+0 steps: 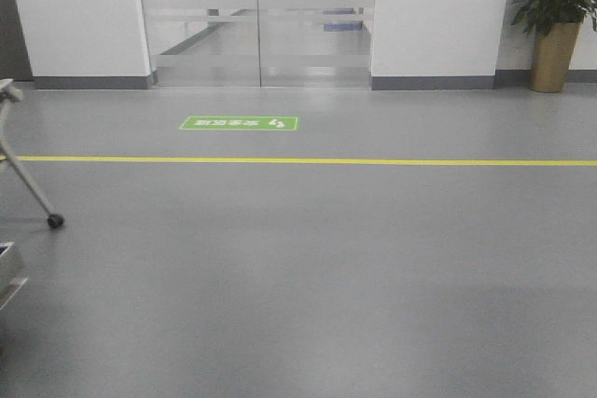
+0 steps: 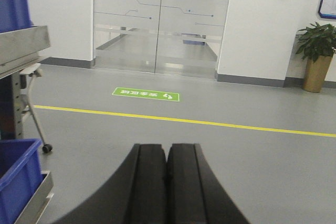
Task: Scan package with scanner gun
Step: 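Drive the base forward and turn toward the red-framed table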
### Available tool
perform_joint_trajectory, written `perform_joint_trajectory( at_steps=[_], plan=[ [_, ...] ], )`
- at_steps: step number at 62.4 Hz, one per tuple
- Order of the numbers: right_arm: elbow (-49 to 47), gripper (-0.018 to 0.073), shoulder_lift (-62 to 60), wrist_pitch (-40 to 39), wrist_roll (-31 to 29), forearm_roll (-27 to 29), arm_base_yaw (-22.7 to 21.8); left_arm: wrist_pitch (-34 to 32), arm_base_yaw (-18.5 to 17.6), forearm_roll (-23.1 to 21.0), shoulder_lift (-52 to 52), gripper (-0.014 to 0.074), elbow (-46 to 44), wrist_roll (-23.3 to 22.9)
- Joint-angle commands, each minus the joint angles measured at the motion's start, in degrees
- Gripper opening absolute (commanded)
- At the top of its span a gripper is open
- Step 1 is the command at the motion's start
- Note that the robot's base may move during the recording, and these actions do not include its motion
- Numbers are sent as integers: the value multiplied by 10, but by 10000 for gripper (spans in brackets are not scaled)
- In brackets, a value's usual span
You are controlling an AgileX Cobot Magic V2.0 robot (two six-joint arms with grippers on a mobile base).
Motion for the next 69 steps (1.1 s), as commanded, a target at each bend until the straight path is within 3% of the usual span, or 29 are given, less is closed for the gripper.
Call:
perform_joint_trajectory(
  at_steps=[1, 69],
  plan=[
    [0, -154, -2, -13, 0, -2, 1, -9, 0, 1, -2, -111, -1, -1],
    [0, -154, -2, -13, 0, -2, 1, -9, 0, 1, -2, -111, -1, -1]
  ],
)
